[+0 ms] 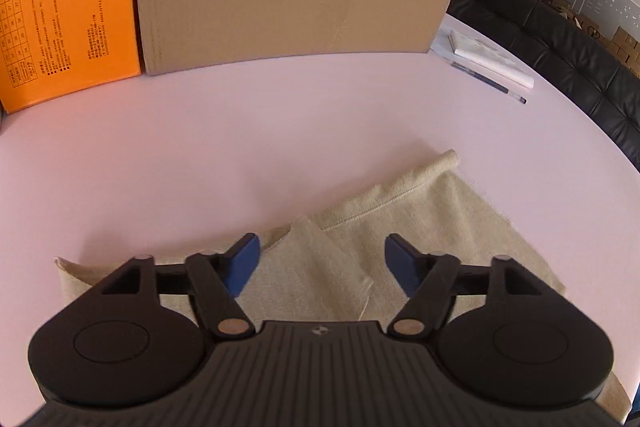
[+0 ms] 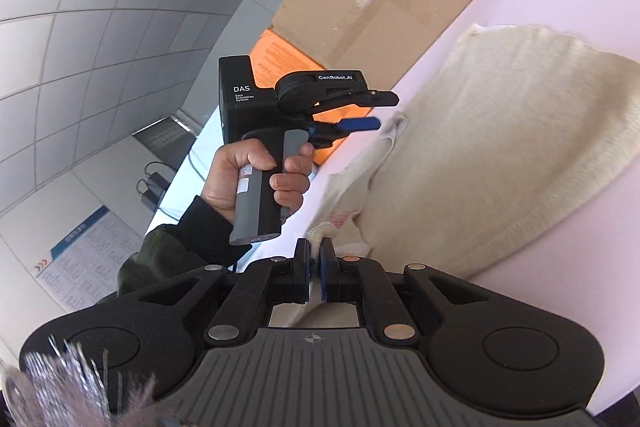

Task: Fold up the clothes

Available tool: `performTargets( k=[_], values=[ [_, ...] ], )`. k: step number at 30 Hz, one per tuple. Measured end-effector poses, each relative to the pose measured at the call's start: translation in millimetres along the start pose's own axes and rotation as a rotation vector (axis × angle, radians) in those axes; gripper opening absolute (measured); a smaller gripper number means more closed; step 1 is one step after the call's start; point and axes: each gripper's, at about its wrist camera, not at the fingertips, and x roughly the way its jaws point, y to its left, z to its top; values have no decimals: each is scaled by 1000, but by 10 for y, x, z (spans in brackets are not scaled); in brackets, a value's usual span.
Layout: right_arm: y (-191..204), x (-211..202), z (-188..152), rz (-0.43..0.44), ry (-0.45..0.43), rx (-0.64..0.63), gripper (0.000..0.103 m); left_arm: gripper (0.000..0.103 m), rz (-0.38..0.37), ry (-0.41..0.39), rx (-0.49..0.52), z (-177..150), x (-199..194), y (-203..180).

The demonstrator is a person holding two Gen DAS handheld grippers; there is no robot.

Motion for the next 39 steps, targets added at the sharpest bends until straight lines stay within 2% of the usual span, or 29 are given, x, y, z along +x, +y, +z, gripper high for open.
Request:
performTargets(
  k=[5,6,9,11,16,18,20,23,25,28,32,37,39],
  values=[
    [-23,-16,-63,-20,-15,-42,7,78,5,-51,75,-67,-160,-85],
    [-28,3,-68,-23,-15,-45,7,81,9,-68,78,-77,-240,-66],
    [-16,2,-90,-33,-19,-65,7,83,25,-129,68,-186,-610,82],
    [0,-46,-81,-53,-46,-84,12,84,45,-153,43,-322,-872,235],
    [96,-243,-70,-143,-138,-199,53,84,101,-165,-80,-981,-1595,720],
    [130,-356,-97,-207,-187,-267,62,85,122,-184,-135,-1294,-1877,861],
    [155,-436,-134,-266,-223,-327,64,85,137,-232,-195,-1654,-2161,933],
    [220,-389,-196,-295,-208,-445,70,88,150,-288,-260,-2074,-2407,902],
    [323,-278,-237,-280,-191,-529,71,88,152,-306,-240,-2253,-2414,763],
    [533,-110,-224,-189,-151,-604,77,88,143,-339,-191,-2432,-2376,543],
    [776,56,-133,-75,-96,-660,79,88,138,-353,-160,-2527,-2264,321],
    [1051,312,278,9,36,-689,83,88,85,-395,-96,-2501,-2302,199],
    [1110,521,542,30,103,-647,83,97,38,-410,-73,-2450,-2288,121]
  ],
)
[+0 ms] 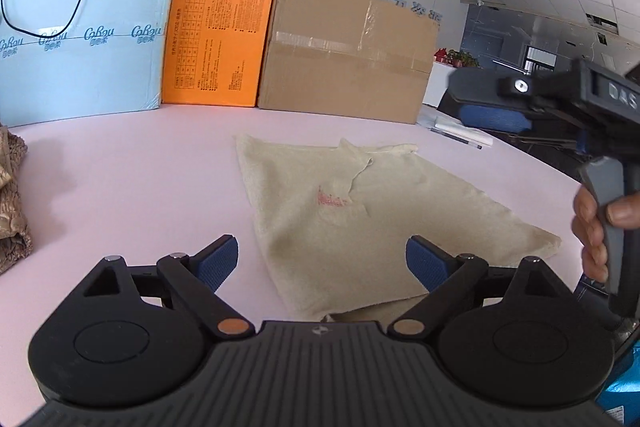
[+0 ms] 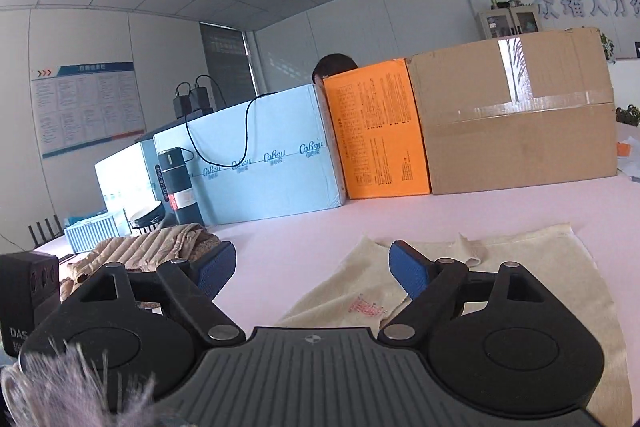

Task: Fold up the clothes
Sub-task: 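Release the folded sweater with the right gripper and withdraw it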

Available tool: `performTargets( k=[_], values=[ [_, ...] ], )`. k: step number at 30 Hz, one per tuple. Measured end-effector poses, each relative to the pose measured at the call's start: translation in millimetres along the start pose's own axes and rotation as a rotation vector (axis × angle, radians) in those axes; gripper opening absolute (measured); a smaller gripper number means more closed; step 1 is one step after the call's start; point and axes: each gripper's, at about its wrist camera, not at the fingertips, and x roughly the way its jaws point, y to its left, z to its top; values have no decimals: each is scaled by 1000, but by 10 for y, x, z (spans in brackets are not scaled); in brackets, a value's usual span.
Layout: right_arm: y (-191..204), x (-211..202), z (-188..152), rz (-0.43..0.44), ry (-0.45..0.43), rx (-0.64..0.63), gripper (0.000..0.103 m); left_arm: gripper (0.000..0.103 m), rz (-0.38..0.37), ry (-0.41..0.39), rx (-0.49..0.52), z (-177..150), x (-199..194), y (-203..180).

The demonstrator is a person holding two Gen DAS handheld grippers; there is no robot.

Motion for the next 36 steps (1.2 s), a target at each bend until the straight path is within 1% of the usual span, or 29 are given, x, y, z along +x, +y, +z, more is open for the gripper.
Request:
performTargets(
  k=[2,3,5,9,12,13,15,18,20,21,22,24,26,28,29,31,32,36],
  values=[
    [-161,314,251,35,82,59,86,103,-71,20,-19,36,97,-92],
    [-234,487,317,48,131,76,88,103,-117,34,-29,37,155,-162],
    [-382,833,449,73,228,110,88,103,-165,65,-43,19,274,-285],
    [-550,1530,411,105,431,138,88,103,-240,105,-93,-26,486,-486],
    [-530,1911,330,103,512,91,88,103,-267,146,-110,-92,620,-580],
    [-499,2029,315,102,532,60,88,103,-255,124,-94,-124,616,-619],
    [-457,2198,291,112,553,25,88,103,-249,119,-43,-156,607,-679],
    [-443,2475,233,144,616,20,88,103,-248,109,47,-214,590,-758],
    [-451,2640,177,109,649,11,88,103,-247,103,107,-253,580,-810],
    [-457,2722,139,83,661,-2,88,103,-244,99,132,-273,578,-837],
    [-464,2785,114,72,656,-21,88,103,-244,97,143,-283,579,-849],
    [-475,2887,88,73,625,-61,91,103,-258,101,153,-288,593,-843],
    [-491,2957,73,66,596,-75,93,103,-293,111,145,-286,605,-816],
    [-460,2995,58,57,589,-116,97,103,-313,116,150,-292,606,-802],
    [-438,3012,50,52,588,-142,97,103,-323,118,154,-297,605,-797],
    [-395,2984,54,35,577,-183,97,103,-369,115,173,-320,585,-785],
    [-390,2940,71,37,565,-183,97,103,-391,108,180,-338,568,-780],
    [-437,2606,281,69,497,-129,97,103,-449,60,212,-428,465,-757]
  ],
)
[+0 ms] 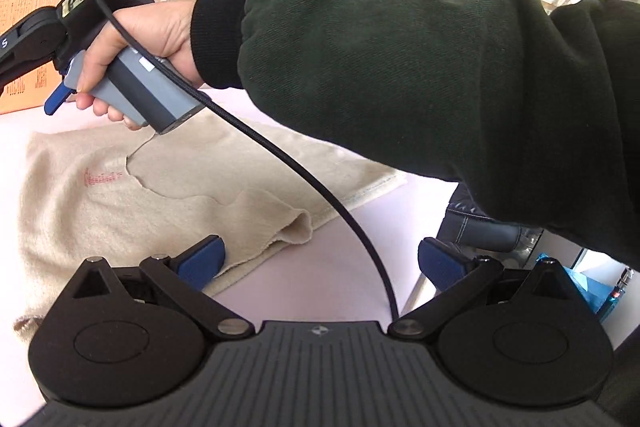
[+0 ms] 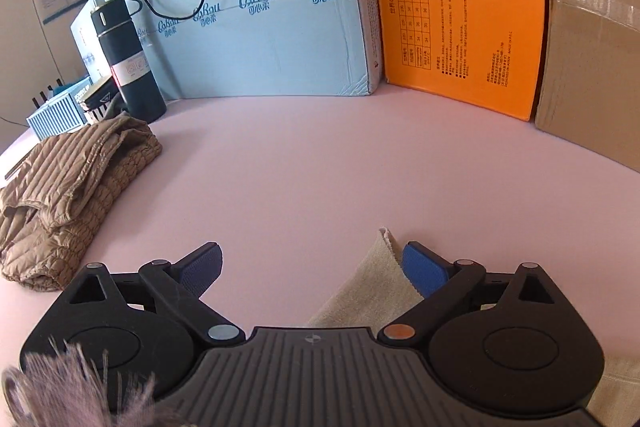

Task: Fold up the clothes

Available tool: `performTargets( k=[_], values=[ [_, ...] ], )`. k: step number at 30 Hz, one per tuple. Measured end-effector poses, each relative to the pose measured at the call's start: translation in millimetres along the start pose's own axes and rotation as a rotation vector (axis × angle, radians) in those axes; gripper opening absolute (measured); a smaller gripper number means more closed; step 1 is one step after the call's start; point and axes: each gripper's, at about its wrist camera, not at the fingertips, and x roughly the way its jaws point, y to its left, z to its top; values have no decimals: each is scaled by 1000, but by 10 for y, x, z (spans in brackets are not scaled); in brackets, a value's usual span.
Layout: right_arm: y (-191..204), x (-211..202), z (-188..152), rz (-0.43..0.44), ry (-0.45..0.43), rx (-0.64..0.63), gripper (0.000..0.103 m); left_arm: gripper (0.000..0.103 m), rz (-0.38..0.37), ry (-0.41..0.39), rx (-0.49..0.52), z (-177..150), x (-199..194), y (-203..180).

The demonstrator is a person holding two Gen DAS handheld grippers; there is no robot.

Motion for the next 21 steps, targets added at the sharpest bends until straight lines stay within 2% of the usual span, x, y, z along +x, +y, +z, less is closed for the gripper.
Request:
performTargets(
  k=[3,7,10,12,14,16,17,19,21],
  values=[
    [6,-345,-31,44,-15,31,98,103,13,-29,-6,-62,-132,-25],
    [-26,-643,-270,181,28,169,98,103,119,-118,-50,-45,-440,58],
    [-54,-682,-493,224,63,255,98,103,155,-199,-153,20,-624,237],
    [-89,-663,-624,240,87,291,98,103,207,-176,-271,82,-554,438],
    [-104,-645,-719,216,115,308,98,103,264,-116,-374,87,-433,576],
    [-109,-662,-783,185,133,316,97,103,284,-83,-472,10,-419,692],
    [-106,-710,-784,166,127,314,97,103,277,-107,-470,-25,-486,684],
    [-99,-806,-786,129,116,309,98,103,270,-98,-444,-46,-493,664],
    [-74,-881,-762,139,76,316,98,103,303,-77,-376,-92,-512,575]
  ],
)
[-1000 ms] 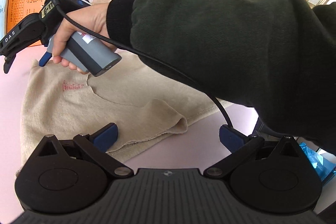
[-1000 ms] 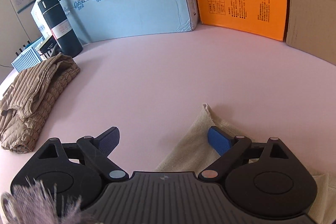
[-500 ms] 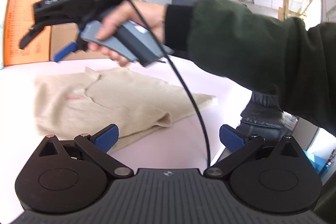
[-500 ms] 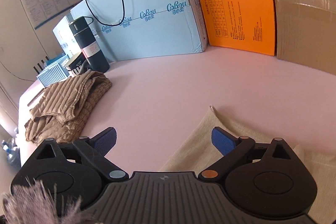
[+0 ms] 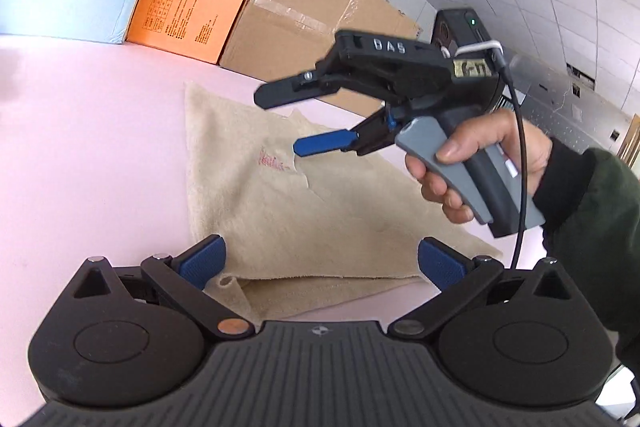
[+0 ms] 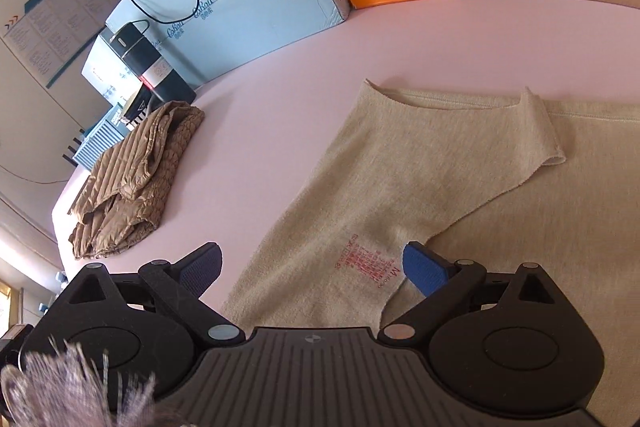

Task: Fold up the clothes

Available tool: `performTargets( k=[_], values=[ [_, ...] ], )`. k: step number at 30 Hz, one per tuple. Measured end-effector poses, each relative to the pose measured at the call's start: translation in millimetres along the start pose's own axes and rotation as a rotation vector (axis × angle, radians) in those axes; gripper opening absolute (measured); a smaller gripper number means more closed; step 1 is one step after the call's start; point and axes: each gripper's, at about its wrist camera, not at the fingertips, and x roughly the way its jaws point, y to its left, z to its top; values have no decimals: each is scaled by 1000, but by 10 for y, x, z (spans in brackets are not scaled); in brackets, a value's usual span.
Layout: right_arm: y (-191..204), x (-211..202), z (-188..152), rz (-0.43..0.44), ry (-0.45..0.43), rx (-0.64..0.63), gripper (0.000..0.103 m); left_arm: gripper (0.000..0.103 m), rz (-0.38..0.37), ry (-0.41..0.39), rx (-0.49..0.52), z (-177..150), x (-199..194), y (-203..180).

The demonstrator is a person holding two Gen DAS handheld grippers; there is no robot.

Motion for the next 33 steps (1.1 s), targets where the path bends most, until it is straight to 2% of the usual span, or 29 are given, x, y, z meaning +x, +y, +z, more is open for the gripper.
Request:
performTargets(
  k=[3,7,9,12,16,19,20,23,25,27,31,33],
  values=[
    [102,68,33,94,-37,2,98,103,62,9,114,-76,33,-190],
    [138,341,17,176,25,33,99,103,116,23,219,-166,23,-347],
    [124,427,-20,169,64,38,99,103,104,22,213,-168,6,-324],
    [62,333,-91,166,67,25,99,103,49,10,151,-135,-36,-204],
    [-53,-5,-218,99,14,68,99,103,5,-9,98,-127,-44,-96],
    [-82,-282,-358,180,-30,126,99,103,12,-9,127,-166,-67,-142],
    [-76,-334,-428,202,-23,134,99,103,12,-6,139,-172,-66,-157],
    [-67,-441,-658,249,22,149,99,103,-48,-3,131,-56,-80,-145],
    [-89,-492,-784,241,55,156,99,103,-73,-5,100,36,-196,-106],
    [-156,-575,-930,219,66,147,99,103,-70,-23,64,179,-301,-39],
    [-337,-861,-1115,232,8,178,99,103,-43,-69,-40,500,-439,173],
    [-371,-947,-1126,218,-23,202,99,103,71,-37,-66,691,-309,199]
  ],
)
